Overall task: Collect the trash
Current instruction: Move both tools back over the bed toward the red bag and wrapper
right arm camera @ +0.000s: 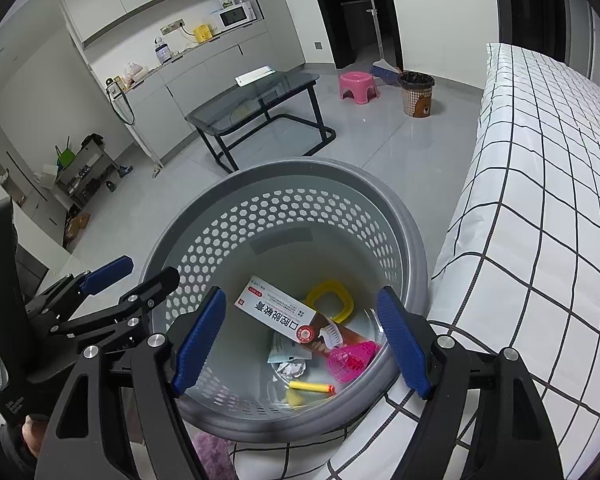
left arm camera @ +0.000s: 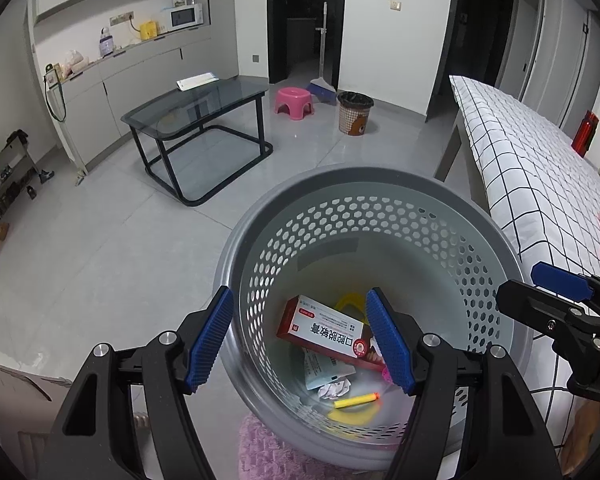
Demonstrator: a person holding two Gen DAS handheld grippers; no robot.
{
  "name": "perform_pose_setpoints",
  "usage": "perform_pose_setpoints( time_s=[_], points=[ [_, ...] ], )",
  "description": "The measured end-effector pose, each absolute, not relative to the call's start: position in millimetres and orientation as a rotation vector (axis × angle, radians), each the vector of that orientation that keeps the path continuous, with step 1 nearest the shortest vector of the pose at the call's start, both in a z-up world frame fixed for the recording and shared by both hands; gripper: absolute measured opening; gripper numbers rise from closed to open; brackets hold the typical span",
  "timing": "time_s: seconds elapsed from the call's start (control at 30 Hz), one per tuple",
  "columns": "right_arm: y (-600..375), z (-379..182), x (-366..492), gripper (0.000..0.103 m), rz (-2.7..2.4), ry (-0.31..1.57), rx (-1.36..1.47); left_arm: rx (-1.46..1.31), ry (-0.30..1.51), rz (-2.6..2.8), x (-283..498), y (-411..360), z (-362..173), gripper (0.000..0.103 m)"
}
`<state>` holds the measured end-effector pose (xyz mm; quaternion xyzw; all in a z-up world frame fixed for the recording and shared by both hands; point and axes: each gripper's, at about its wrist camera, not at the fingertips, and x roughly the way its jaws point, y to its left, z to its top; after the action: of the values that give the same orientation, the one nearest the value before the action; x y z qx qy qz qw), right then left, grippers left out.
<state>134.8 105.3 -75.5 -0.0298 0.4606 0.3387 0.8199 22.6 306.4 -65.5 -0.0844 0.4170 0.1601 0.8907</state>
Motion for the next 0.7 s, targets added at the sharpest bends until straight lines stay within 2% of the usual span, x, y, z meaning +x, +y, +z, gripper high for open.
perform_pose_setpoints(
  time_s=[0.3, 0.43, 0.7],
  points=[
    [89.9, -62.1, 126.5, 0.075, 0.711, 0.948, -0.059, -0.163, 0.845, 0.331, 18.3, 299.1, -54.5, 0.068],
    [74.6, -56.3, 121.1, 0.075, 0.691, 0.934, -0.054, -0.156, 0.83, 0.314, 18.5, 288.5, -49.3, 0.071],
    [28.5, -43.5, 113.9, 0.075, 0.612, 0.894, -0.009, -0.108, 0.808, 0.225, 27.1, 241.6, -38.9, 0.074]
  ],
)
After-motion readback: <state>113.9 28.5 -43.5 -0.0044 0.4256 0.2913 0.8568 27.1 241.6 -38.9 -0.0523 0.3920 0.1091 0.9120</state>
